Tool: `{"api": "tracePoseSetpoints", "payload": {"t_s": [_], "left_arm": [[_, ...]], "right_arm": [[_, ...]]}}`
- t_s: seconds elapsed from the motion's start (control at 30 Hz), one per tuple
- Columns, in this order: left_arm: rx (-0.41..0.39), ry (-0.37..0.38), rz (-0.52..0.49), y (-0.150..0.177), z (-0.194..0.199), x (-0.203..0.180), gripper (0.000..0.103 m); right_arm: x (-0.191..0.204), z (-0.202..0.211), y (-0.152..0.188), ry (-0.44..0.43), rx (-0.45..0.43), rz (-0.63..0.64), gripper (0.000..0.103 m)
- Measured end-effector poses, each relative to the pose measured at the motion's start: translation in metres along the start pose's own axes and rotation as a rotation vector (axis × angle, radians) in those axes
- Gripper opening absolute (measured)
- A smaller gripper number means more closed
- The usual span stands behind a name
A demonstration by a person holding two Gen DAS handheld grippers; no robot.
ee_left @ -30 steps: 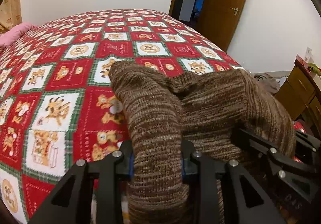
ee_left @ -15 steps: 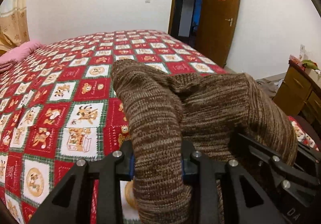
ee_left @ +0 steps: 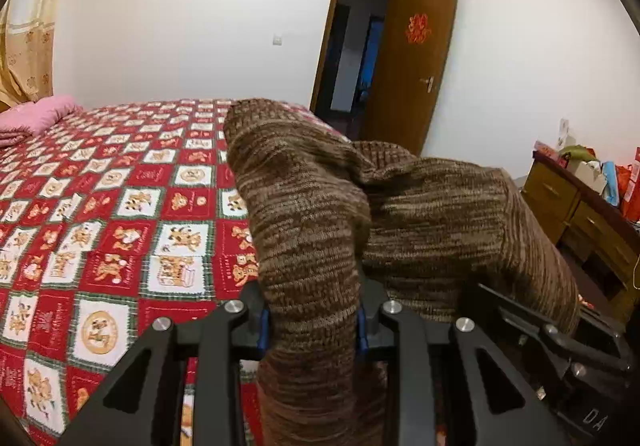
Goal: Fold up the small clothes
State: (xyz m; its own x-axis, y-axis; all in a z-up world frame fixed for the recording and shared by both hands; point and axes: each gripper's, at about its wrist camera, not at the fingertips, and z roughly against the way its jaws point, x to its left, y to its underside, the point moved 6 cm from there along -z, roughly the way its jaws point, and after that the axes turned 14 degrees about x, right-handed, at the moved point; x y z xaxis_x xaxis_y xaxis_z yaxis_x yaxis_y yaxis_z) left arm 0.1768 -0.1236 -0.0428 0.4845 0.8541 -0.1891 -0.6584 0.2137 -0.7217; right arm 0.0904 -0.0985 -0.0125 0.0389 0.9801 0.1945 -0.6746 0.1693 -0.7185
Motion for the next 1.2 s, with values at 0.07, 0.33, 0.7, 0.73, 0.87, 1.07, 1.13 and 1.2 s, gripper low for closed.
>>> {"api": "tracePoseSetpoints", "payload": {"t_s": [0.07, 0.33, 0.7, 0.73, 0.87, 1.07, 1.13, 1.2], "left_arm": [[-0.016, 0.004, -0.008, 0.000, 0.010, -0.001, 0.031], [-0.038, 0.079, -0.081, -0.005, 0.027, -0.034, 0.031], [0.036, 0.174, -0.153, -0.005, -0.030, -0.103, 0.031], [0.042, 0.173, -0.166, -0.005, -0.036, -0.109, 0.031], [0.055, 0.169, -0.196, -0.004, -0.055, -0.125, 0.031], [0.097, 0.147, -0.192, -0.017, -0.093, -0.134, 0.031], [0.118, 0.143, -0.183, -0.023, -0.109, -0.136, 0.031], [0.137, 0.129, -0.186, -0.026, -0.124, -0.139, 0.031]], "right_arm": [[0.012, 0.012, 0.003, 0.004, -0.023, 0.024, 0.026], [0.009, 0.058, 0.009, 0.045, -0.105, 0.027, 0.026], [-0.087, 0.064, 0.013, 0.243, -0.131, -0.129, 0.026], [-0.095, 0.061, 0.014, 0.250, -0.124, -0.146, 0.026], [-0.117, 0.050, 0.017, 0.291, -0.104, -0.180, 0.026], [-0.154, 0.021, 0.004, 0.314, -0.050, -0.218, 0.026], [-0.169, 0.009, -0.004, 0.327, -0.027, -0.225, 0.026], [-0.182, -0.005, -0.008, 0.343, 0.006, -0.234, 0.026]]}}
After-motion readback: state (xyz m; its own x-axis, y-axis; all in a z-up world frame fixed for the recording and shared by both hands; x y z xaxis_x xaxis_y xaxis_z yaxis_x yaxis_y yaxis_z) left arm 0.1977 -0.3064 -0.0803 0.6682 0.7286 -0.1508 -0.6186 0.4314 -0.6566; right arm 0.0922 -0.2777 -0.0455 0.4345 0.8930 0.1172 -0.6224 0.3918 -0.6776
